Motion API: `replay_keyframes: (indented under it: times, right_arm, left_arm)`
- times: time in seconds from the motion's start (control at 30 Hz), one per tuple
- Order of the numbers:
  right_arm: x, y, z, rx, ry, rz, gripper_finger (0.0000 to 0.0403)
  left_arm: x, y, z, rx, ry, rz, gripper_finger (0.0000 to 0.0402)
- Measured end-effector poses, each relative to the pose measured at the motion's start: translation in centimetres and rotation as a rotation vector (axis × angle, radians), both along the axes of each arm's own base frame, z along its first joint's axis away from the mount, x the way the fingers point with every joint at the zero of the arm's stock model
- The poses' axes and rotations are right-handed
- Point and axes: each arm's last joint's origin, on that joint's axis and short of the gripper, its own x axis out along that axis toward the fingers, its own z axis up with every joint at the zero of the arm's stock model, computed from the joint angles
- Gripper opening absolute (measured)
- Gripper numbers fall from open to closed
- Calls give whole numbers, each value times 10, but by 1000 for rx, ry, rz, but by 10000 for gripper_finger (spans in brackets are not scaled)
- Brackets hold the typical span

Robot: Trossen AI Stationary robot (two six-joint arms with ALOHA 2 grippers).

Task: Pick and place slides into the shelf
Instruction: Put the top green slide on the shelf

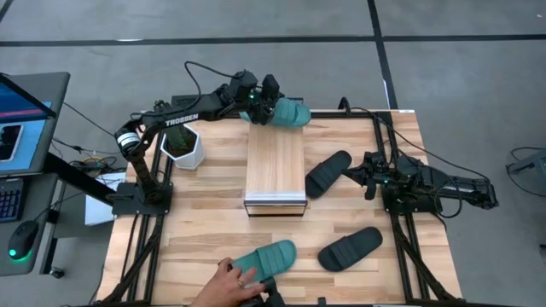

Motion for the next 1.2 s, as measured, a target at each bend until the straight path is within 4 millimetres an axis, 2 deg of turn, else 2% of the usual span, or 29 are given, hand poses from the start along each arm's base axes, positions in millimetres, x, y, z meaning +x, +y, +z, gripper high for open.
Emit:
replay_keyframes:
  times: [0.33,0.47,0.93,1.03,1.2]
  right_arm:
    - [0,0,0,0,0,0,1]
    - [0,0,0,0,0,0,1]
    - [0,0,0,0,0,0,1]
    - [0,0,0,0,1,0,1]
    - [0,0,0,0,0,0,1]
  left_arm:
    - [-3,-5,-11,68,174,-43,178]
    - [-3,-4,-10,89,175,-26,178]
    - [-9,5,-7,278,315,286,178]
    - [-12,3,-3,290,330,323,178]
    - [-17,-8,15,236,233,319,178]
